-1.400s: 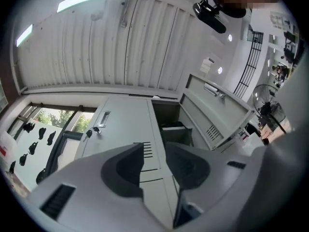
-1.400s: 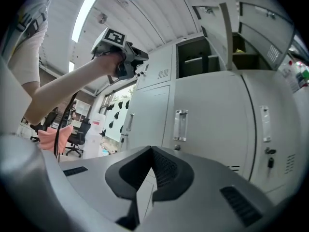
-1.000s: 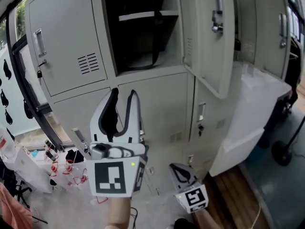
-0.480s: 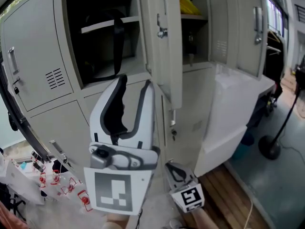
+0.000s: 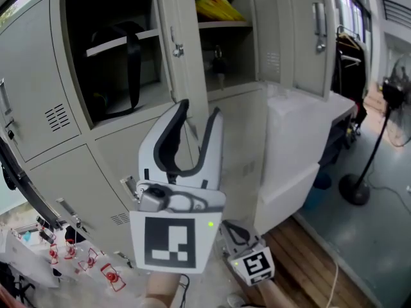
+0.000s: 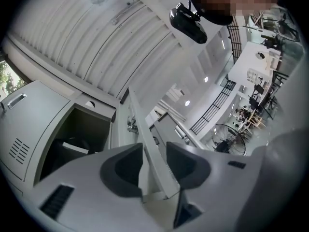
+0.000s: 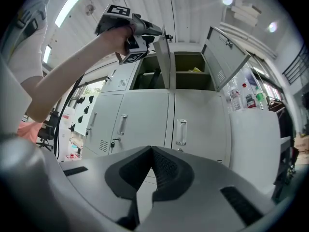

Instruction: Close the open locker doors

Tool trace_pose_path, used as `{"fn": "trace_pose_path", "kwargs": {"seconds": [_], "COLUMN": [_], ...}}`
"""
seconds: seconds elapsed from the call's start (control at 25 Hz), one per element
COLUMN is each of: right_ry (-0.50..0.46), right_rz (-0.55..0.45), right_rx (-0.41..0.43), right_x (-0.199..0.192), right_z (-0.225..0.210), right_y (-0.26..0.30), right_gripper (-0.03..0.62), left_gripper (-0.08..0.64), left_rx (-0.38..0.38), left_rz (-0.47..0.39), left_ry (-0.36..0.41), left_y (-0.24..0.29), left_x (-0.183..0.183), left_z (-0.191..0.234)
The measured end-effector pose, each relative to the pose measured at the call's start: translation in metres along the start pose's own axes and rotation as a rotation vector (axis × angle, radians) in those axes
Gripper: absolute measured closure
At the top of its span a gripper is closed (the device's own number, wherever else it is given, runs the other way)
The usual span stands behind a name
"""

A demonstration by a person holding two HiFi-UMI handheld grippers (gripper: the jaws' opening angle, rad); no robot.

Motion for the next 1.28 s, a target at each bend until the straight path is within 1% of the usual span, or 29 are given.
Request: {"fn": "trace_pose_path", "kwargs": {"seconds": [0.16, 0.32, 0.48, 0.56, 0.68, 0.92, 1.28], "right_ry": [-0.001, 0.001, 0.002, 0.003, 0.002, 0.015, 0.001], "right_rz": [0.004, 0.013, 0.001, -0.005, -0.008, 0.009, -0.008], "right_rx": [-0.008, 0.001, 0.023, 0.034, 0.057, 0.109, 0.210], "right_x": [-0.001, -0.002, -0.001, -0.002, -0.001, -0.006, -0.001], "right_z": [-0.002, -0.002, 0.001, 0.004, 0.007, 0.020, 0.047], "right_y": [-0.003, -0.001, 0.005, 0.009, 0.013, 0.025, 0.048], "right_gripper": [0.588, 0.588, 0.588, 0.588, 0.588, 0.588, 0.588], "left_gripper": [0.422, 0.423, 0.423, 0.447, 0.454, 0.460, 0.466], "left_rx": [0.011, 0.013, 0.022, 0.033, 0.057, 0.108, 0.218], "left_rz": [0.013, 0.014, 0.011, 0.017, 0.007, 0.000, 0.034], "left_ry": [0.029, 0.019, 0.014, -0.001, -0.012, 0.012, 0.078], "left_y": [0.002, 0.003, 0.000, -0.004, -0.011, -0.025, -0.046], "left_x": [-0.003, -0.004, -0.003, -0.003, -0.002, 0.001, 0.002], "left_z": [-0.003, -0.002, 0.001, 0.005, 0.012, 0.031, 0.068]}}
Point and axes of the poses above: the fingertips, and each gripper's own axes: y forward along the fingers, z to its left, x out of its top, the point moved 8 cm from there along -y, backward along the fingers, and after that the axes turned 5 degrees about x, right-handed, at the moved point
